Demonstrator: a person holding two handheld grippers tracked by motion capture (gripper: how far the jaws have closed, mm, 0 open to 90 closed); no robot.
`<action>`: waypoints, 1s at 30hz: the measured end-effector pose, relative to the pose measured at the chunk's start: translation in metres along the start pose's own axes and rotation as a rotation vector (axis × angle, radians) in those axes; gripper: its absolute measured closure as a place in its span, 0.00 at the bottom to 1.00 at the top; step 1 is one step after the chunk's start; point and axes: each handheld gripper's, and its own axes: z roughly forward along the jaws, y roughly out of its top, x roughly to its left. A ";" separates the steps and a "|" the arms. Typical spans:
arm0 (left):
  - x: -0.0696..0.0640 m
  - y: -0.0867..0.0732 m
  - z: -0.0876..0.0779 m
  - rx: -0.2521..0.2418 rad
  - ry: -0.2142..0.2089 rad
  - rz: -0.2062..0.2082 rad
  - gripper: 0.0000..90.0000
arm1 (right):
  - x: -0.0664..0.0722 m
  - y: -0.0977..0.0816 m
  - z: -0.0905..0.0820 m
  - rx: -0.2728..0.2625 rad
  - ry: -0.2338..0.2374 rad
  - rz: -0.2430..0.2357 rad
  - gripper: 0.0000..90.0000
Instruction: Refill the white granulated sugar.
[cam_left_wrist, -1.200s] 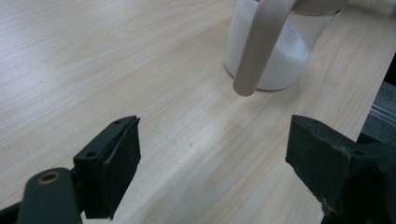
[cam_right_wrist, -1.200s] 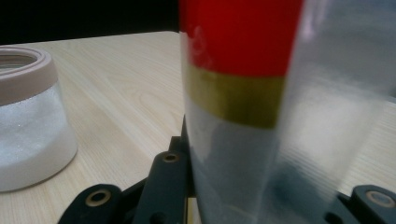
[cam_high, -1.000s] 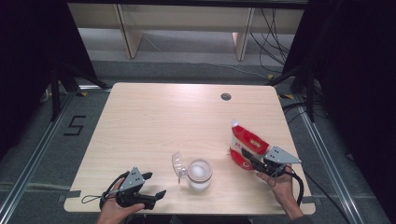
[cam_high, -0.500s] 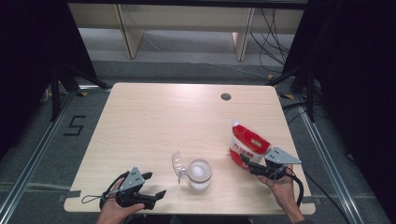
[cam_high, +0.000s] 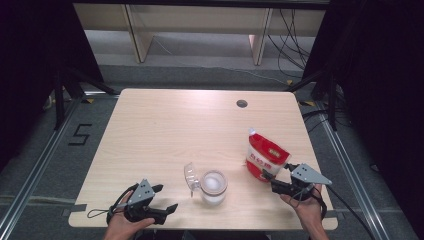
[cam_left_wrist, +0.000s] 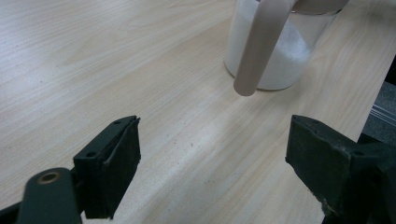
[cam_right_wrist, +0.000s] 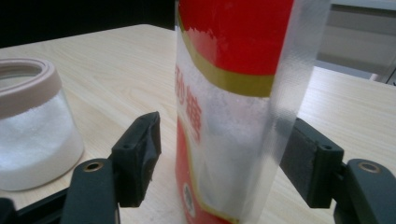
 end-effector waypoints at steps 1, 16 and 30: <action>0.000 0.000 0.000 0.005 0.002 0.008 0.19 | 0.001 0.000 -0.002 0.003 -0.006 0.011 0.37; -0.003 0.008 -0.004 -0.024 -0.020 -0.016 0.19 | 0.012 -0.002 -0.031 0.052 -0.084 0.011 0.35; -0.009 0.026 -0.004 -0.055 -0.036 -0.079 0.20 | 0.025 -0.007 -0.045 0.087 -0.081 -0.024 0.34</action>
